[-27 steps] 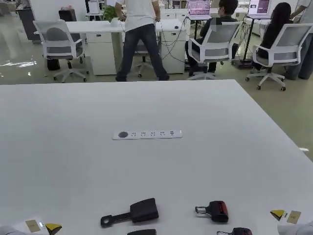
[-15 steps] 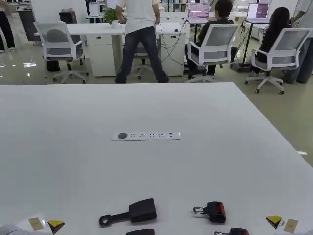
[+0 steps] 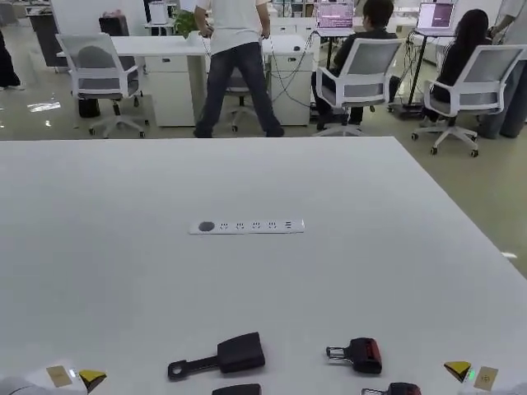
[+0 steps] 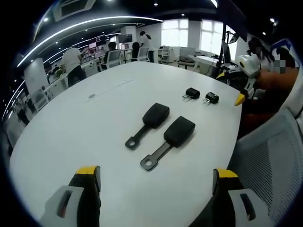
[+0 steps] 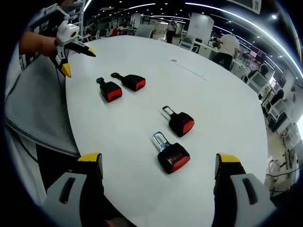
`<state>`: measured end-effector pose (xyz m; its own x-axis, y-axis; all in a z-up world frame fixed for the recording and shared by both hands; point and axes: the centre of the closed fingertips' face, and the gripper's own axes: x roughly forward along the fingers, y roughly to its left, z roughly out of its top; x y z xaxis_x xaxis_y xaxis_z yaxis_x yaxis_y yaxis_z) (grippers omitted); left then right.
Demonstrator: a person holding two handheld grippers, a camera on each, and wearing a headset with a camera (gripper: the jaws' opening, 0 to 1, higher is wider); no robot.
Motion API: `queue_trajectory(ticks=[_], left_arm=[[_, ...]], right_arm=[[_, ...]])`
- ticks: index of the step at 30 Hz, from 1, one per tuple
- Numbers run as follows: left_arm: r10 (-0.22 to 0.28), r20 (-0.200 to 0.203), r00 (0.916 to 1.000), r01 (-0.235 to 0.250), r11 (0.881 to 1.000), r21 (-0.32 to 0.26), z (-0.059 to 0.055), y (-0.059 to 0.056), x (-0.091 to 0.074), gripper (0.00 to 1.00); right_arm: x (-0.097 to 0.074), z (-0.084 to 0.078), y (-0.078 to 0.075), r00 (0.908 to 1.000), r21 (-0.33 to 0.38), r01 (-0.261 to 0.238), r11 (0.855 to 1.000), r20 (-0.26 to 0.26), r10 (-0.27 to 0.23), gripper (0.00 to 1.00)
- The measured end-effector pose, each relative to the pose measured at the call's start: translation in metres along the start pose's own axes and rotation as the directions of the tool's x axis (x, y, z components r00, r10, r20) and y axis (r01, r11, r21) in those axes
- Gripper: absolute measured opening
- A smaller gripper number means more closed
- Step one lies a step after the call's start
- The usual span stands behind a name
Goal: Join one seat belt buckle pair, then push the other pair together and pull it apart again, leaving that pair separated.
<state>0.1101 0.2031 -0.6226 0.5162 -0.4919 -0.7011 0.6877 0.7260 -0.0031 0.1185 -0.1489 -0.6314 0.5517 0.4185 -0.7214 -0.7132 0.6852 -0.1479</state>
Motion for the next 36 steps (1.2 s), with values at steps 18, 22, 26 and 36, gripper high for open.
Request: queue_trajectory(ticks=[18,22,26,36], left_arm=[[-0.004,-0.016,0.9999,0.005,1.000,0.022,-0.010,-0.002,0.006,1.00],[-0.005,-0.018,0.9998,0.006,1.000,0.023,-0.010,-0.003,0.005,1.00],[-0.002,-0.011,0.9999,0.002,1.000,0.021,-0.007,-0.004,0.005,1.00],[-0.006,-0.004,1.0000,0.006,1.000,0.027,-0.004,-0.004,0.006,1.00]], right_arm=[[0.000,0.000,-0.001,0.9999,0.025,-0.012,1.000,-0.010,0.012,0.94],[0.000,-0.001,-0.001,0.9999,0.029,-0.012,0.999,-0.008,0.013,0.94],[-0.001,-0.002,0.001,0.9998,0.024,-0.015,1.000,-0.013,0.015,0.93],[-0.002,0.001,0.010,0.9990,0.015,-0.042,0.999,-0.015,0.042,0.89]])
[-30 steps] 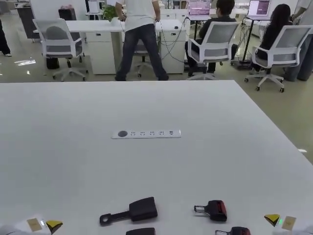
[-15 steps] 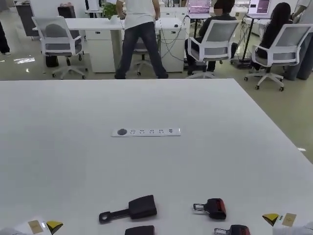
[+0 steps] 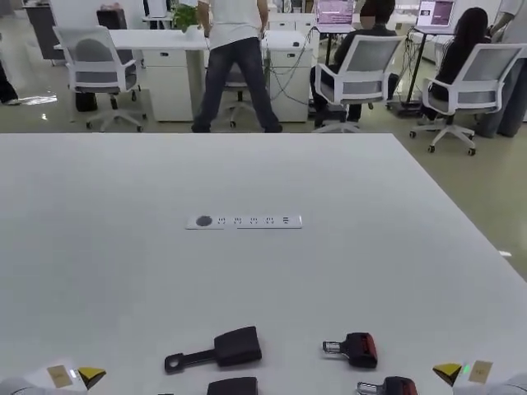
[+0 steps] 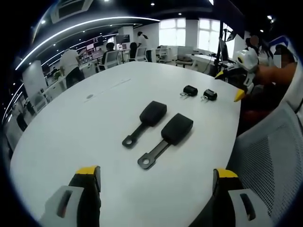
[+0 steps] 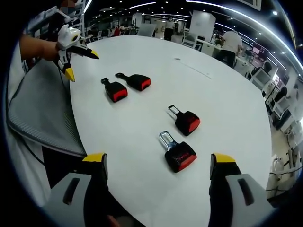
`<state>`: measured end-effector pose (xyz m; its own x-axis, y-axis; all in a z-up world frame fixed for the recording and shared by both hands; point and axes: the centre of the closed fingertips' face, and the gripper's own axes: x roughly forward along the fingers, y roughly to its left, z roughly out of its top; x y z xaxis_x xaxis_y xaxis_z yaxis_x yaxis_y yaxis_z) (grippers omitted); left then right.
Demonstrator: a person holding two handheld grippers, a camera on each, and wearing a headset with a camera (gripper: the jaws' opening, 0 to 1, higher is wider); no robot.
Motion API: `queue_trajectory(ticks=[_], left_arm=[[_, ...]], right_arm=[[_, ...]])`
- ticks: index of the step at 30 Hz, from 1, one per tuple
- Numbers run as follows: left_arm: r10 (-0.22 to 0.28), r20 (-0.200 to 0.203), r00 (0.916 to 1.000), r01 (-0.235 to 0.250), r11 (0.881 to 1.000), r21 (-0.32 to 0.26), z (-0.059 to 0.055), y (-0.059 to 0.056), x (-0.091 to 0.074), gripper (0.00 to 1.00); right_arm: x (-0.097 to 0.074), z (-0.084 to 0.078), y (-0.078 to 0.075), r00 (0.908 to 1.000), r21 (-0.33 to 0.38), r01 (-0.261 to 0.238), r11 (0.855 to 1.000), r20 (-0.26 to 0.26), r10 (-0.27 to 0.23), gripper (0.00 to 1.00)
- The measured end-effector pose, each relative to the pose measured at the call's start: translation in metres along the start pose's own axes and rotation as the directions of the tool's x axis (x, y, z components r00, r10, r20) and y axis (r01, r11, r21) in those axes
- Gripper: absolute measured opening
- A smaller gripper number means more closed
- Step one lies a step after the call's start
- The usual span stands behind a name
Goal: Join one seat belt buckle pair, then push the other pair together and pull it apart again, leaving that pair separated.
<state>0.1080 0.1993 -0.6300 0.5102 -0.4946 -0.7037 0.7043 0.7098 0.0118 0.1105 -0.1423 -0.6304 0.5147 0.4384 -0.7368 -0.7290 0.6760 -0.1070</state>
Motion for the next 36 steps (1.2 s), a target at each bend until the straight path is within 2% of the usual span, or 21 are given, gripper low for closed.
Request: queue_trajectory(ticks=[4,10,16,23,26,36], left_arm=[[0.006,0.010,0.9999,-0.006,1.000,0.003,0.005,-0.002,-0.002,1.00],[0.003,0.007,1.0000,-0.003,1.000,0.010,0.004,-0.002,-0.002,1.00],[0.006,0.008,1.0000,-0.006,1.000,0.012,0.004,0.001,-0.002,1.00],[0.010,0.025,0.9996,-0.010,1.000,0.015,0.013,0.001,-0.001,1.00],[0.009,0.029,0.9995,-0.009,1.000,0.019,0.013,0.001,0.000,1.00],[0.000,0.035,0.9994,-0.002,0.999,0.052,0.012,0.001,0.002,0.97]], right_arm=[[-0.001,0.002,0.000,1.0000,-0.004,-0.001,1.000,0.000,0.001,0.89],[-0.002,0.002,-0.002,1.0000,-0.014,0.007,1.000,0.001,-0.007,0.90],[-0.003,0.000,-0.010,0.9996,0.001,0.030,1.000,0.004,-0.030,0.99],[-0.002,-0.001,-0.013,0.9994,0.016,0.034,0.999,0.009,-0.034,0.99],[-0.001,-0.001,-0.013,0.9993,0.030,0.034,0.999,0.016,-0.035,1.00],[-0.002,-0.002,-0.012,0.9997,-0.006,0.023,1.000,0.000,-0.023,0.99]])
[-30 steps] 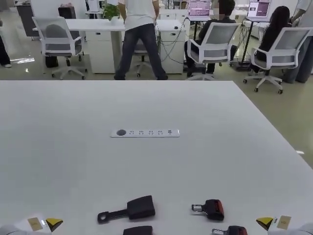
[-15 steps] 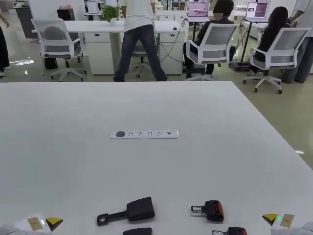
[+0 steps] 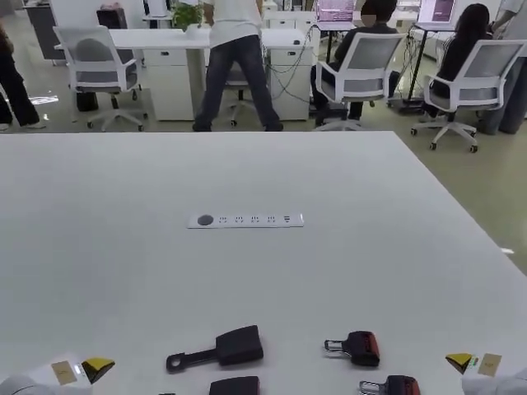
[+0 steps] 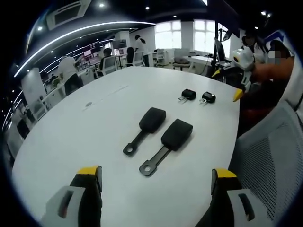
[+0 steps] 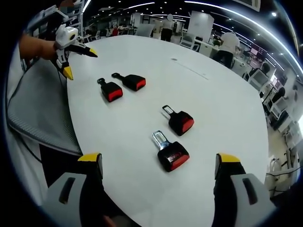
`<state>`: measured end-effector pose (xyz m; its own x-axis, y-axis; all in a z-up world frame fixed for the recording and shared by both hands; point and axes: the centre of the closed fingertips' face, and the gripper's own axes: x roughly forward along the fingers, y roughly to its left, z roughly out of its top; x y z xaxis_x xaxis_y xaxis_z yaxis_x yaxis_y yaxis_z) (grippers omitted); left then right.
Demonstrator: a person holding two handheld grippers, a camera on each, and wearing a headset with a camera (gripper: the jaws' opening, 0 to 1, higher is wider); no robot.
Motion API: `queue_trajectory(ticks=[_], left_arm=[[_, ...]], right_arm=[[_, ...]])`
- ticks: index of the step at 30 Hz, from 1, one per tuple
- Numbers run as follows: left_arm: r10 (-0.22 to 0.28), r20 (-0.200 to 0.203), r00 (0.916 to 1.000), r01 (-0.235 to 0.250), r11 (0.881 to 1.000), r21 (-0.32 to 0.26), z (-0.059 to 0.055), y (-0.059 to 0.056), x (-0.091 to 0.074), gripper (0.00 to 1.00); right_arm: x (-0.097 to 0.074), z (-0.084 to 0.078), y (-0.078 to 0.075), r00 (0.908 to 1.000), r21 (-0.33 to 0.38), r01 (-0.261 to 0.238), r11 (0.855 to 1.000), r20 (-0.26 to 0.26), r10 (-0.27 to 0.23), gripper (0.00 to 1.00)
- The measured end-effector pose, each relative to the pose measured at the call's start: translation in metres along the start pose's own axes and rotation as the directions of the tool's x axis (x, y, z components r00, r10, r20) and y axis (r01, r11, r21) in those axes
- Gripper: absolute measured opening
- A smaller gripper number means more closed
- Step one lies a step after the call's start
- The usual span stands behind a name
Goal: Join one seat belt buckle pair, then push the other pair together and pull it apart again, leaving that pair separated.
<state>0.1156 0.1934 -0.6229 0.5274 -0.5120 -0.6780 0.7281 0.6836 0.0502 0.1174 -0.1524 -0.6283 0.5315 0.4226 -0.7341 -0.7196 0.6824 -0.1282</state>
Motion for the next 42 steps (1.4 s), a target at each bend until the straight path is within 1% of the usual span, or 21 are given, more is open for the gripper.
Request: queue_trajectory(ticks=[1,3,5,7,8,9,11,14,16,19,20,22,24,26,29,35,36,37,38,40,42], left_arm=[[-0.003,0.002,1.0000,0.003,1.000,0.005,0.000,-0.001,0.000,0.95],[-0.022,0.026,0.9994,0.021,0.999,0.026,0.003,-0.003,0.000,0.89],[-0.032,0.038,0.9988,0.030,0.998,0.054,0.007,-0.006,0.002,0.88],[-0.053,0.038,0.9979,0.050,0.996,0.074,0.008,-0.010,0.005,0.84],[-0.067,0.035,0.9972,0.064,0.995,0.079,0.009,-0.016,0.006,0.83],[-0.074,0.031,0.9968,0.071,0.994,0.084,0.010,-0.019,0.008,0.81],[-0.082,0.028,0.9962,0.079,0.992,0.095,0.010,-0.018,0.010,0.79],[-0.087,0.018,0.9960,0.085,0.990,0.113,0.015,-0.023,0.017,0.79],[-0.099,0.011,0.9950,0.097,0.987,0.128,0.019,-0.026,0.021,0.78],[-0.128,-0.007,0.9917,0.128,0.977,0.168,0.022,-0.031,0.027,0.75],[-0.135,-0.011,0.9907,0.135,0.975,0.178,0.025,-0.033,0.031,0.73],[-0.151,-0.012,0.9884,0.150,0.968,0.199,0.029,-0.034,0.038,0.70],[-0.164,-0.017,0.9864,0.164,0.965,0.203,0.034,-0.036,0.045,0.67],[-0.184,-0.029,0.9825,0.186,0.959,0.212,0.037,-0.039,0.050,0.62],[-0.205,-0.054,0.9772,0.212,0.947,0.241,0.037,-0.042,0.059,0.61],[-0.241,-0.091,0.9664,0.257,0.925,0.282,0.045,-0.045,0.074,0.56],[-0.239,-0.098,0.9661,0.257,0.922,0.289,0.044,-0.043,0.077,0.56],[-0.239,-0.128,0.9625,0.267,0.918,0.294,0.042,-0.042,0.079,0.56],[-0.247,-0.160,0.9559,0.284,0.914,0.288,0.039,-0.044,0.079,0.57],[-0.247,-0.164,0.9551,0.289,0.899,0.328,0.040,-0.045,0.086,0.57],[-0.252,-0.165,0.9535,0.294,0.895,0.334,0.041,-0.047,0.089,0.54]], right_arm=[[0.000,0.000,0.000,1.0000,-0.006,-0.002,1.000,-0.001,0.002,0.98],[0.000,0.001,0.000,1.0000,-0.018,-0.005,1.000,-0.003,0.005,0.97],[0.001,0.000,0.001,0.9998,-0.026,-0.014,1.000,-0.010,0.014,0.96],[0.002,0.001,0.002,0.9996,-0.044,-0.024,0.999,-0.013,0.024,0.93],[0.002,0.001,0.002,0.9995,-0.048,-0.029,0.998,-0.015,0.029,0.92],[0.002,0.001,0.003,0.9993,-0.052,-0.034,0.998,-0.013,0.033,0.91],[0.003,0.002,0.003,0.9992,-0.066,-0.039,0.997,-0.014,0.038,0.88],[0.005,0.004,0.007,0.9976,-0.093,-0.069,0.993,-0.008,0.069,0.80],[0.007,0.005,0.005,0.9976,-0.096,-0.069,0.993,-0.008,0.068,0.79],[0.011,0.005,0.002,0.9970,-0.110,-0.077,0.991,-0.011,0.077,0.76],[0.012,0.005,0.001,0.9970,-0.116,-0.077,0.990,-0.014,0.076,0.76],[0.014,0.004,0.000,0.9962,-0.126,-0.086,0.988,-0.024,0.084,0.74],[0.018,0.001,-0.004,0.9955,-0.136,-0.092,0.986,-0.033,0.089,0.73],[0.019,0.001,-0.004,0.9941,-0.147,-0.105,0.984,-0.044,0.099,0.71],[0.023,0.000,-0.006,0.9923,-0.160,-0.119,0.980,-0.054,0.111,0.68],[0.033,-0.009,-0.009,0.9852,-0.187,-0.158,0.970,-0.096,0.142,0.61],[0.034,-0.011,-0.010,0.9838,-0.190,-0.164,0.968,-0.103,0.147,0.59],[0.035,-0.012,-0.009,0.9815,-0.189,-0.175,0.966,-0.110,0.157,0.57],[0.037,-0.014,-0.008,0.9780,-0.182,-0.191,0.965,-0.119,0.171,0.54],[0.041,-0.017,-0.011,0.9765,-0.196,-0.197,0.961,-0.127,0.174,0.53],[0.042,-0.017,-0.012,0.9745,-0.204,-0.203,0.958,-0.137,0.177,0.52]])
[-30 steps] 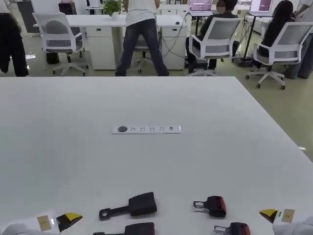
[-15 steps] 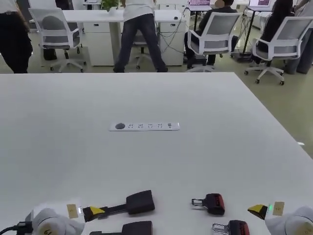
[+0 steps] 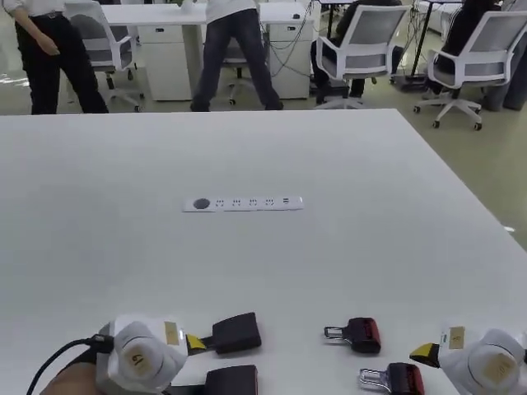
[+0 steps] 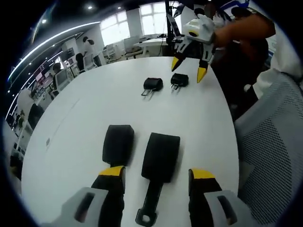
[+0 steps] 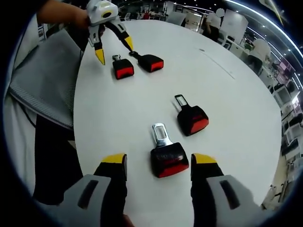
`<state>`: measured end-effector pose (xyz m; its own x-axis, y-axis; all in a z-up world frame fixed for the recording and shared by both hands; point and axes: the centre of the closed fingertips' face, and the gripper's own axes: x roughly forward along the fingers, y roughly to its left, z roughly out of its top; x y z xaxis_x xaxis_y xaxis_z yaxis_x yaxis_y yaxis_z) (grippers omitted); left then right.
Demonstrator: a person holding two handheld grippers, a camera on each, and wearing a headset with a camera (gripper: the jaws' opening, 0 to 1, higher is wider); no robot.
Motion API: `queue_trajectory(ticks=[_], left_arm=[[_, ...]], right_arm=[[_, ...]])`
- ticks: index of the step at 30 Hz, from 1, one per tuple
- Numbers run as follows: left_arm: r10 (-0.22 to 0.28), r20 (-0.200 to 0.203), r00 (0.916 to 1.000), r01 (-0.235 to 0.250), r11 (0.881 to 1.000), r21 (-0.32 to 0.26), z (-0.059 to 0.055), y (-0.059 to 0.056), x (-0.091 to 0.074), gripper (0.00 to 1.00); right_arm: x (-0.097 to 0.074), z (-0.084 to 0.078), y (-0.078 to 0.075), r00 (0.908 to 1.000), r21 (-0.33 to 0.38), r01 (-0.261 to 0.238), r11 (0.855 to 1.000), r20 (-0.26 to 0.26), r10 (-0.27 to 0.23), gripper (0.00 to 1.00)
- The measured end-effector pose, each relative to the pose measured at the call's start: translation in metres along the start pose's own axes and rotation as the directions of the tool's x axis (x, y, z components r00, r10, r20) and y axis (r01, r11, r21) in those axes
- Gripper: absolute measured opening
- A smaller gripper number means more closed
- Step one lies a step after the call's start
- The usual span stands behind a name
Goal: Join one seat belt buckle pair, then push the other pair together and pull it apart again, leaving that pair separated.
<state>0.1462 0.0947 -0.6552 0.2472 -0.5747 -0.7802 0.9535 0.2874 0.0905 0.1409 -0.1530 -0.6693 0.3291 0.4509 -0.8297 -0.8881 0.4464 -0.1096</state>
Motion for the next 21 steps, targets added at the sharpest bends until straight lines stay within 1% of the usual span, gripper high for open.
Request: queue_trajectory(ticks=[1,4,5,7,9,12,16,18,20,21], left_arm=[[-0.007,0.000,1.0000,0.007,1.000,0.000,0.001,0.000,0.002,0.53],[-0.019,-0.006,0.9998,0.019,1.000,0.011,-0.001,0.003,0.011,0.50],[-0.022,-0.007,0.9997,0.022,1.000,0.013,-0.002,0.003,0.013,0.49],[-0.033,-0.022,0.9992,0.034,0.999,0.023,-0.001,0.004,0.015,0.48],[-0.054,-0.029,0.9981,0.054,0.998,0.031,-0.004,0.003,0.020,0.48],[-0.070,-0.030,0.9971,0.071,0.997,0.030,-0.002,0.002,0.022,0.44],[-0.088,-0.028,0.9957,0.089,0.996,0.028,0.000,0.000,0.025,0.41],[-0.101,-0.026,0.9945,0.102,0.994,0.030,0.001,-0.002,0.027,0.40],[-0.114,-0.034,0.9929,0.115,0.993,0.040,0.001,-0.003,0.029,0.40],[-0.122,-0.036,0.9919,0.123,0.991,0.042,0.001,-0.004,0.029,0.40]], right_arm=[[0.002,-0.001,-0.002,1.0000,-0.005,-0.005,1.000,-0.004,0.005,0.52],[0.006,-0.003,-0.005,0.9997,-0.020,-0.021,1.000,-0.017,0.021,0.50],[0.010,-0.007,-0.007,0.9992,-0.029,-0.030,0.999,-0.027,0.030,0.49],[0.011,-0.007,-0.004,0.9978,-0.037,-0.055,0.998,-0.039,0.053,0.47],[0.012,-0.009,-0.006,0.9969,-0.050,-0.061,0.997,-0.053,0.058,0.46],[0.012,-0.011,-0.009,0.9954,-0.063,-0.070,0.996,-0.070,0.065,0.45],[0.014,-0.016,-0.011,0.9931,-0.070,-0.083,0.994,-0.088,0.077,0.45],[0.016,-0.020,-0.010,0.9903,-0.072,-0.100,0.992,-0.103,0.093,0.43],[0.018,-0.023,-0.009,0.9874,-0.079,-0.115,0.990,-0.118,0.105,0.41],[0.019,-0.019,-0.010,0.9895,-0.067,-0.116,0.991,-0.095,0.110,0.40]])
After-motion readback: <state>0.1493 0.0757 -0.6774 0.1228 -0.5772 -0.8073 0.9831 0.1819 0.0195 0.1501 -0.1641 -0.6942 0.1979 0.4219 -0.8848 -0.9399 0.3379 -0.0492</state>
